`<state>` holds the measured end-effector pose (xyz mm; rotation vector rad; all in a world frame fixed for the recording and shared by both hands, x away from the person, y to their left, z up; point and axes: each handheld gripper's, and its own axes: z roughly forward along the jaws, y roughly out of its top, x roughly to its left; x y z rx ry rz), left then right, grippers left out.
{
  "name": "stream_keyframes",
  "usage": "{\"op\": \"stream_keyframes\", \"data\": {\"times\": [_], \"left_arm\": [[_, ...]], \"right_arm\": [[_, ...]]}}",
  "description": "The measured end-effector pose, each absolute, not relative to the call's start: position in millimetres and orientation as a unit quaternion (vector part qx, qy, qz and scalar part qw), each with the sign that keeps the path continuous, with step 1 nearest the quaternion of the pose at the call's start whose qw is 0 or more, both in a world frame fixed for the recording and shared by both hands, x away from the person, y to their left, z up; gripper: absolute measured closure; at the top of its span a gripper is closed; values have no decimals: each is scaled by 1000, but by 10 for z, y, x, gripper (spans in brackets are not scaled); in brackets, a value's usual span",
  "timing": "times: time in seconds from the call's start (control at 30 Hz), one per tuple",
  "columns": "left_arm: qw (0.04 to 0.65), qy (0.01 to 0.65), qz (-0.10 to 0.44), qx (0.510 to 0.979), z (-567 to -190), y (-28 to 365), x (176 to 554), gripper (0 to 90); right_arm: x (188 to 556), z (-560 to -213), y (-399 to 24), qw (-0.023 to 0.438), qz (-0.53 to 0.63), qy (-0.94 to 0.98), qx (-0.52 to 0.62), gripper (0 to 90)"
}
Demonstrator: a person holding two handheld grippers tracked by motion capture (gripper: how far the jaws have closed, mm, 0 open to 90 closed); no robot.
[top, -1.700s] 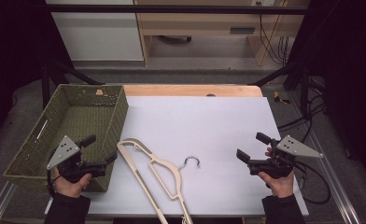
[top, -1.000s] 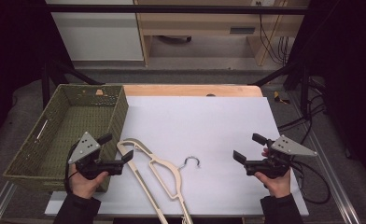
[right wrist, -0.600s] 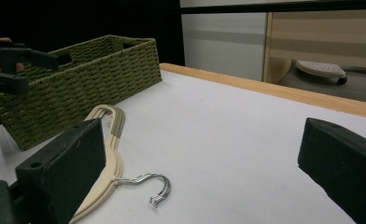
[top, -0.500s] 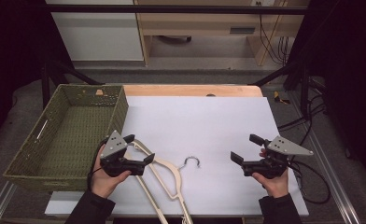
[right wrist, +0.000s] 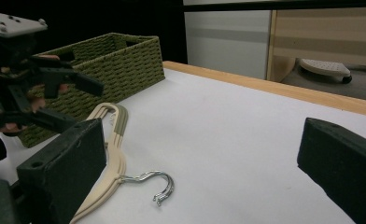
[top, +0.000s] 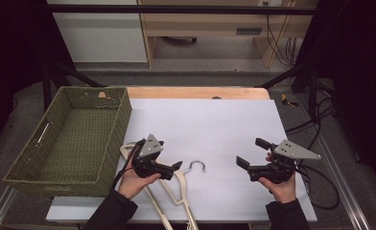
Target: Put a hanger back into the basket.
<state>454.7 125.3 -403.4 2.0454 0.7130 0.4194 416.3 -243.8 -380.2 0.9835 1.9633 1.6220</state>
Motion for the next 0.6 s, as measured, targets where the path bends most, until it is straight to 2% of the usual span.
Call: {"op": "stream_keyframes", "data": {"times": [0.3, 0.43, 0.6], "left_arm": [[404, 281, 142, 859, -4325, 983, 4709, 113], [379, 281, 133, 872, -4427, 904, 4764, 182], [362, 277, 124, 882, -4531, 839, 4812, 314]], "right_arm": [[4167, -3809, -2416, 205, 581, 706, 351, 18], [4169, -3810, -2415, 205, 580, 706, 351, 19], [4174, -3817, -2407, 204, 579, 709, 348, 20]]}}
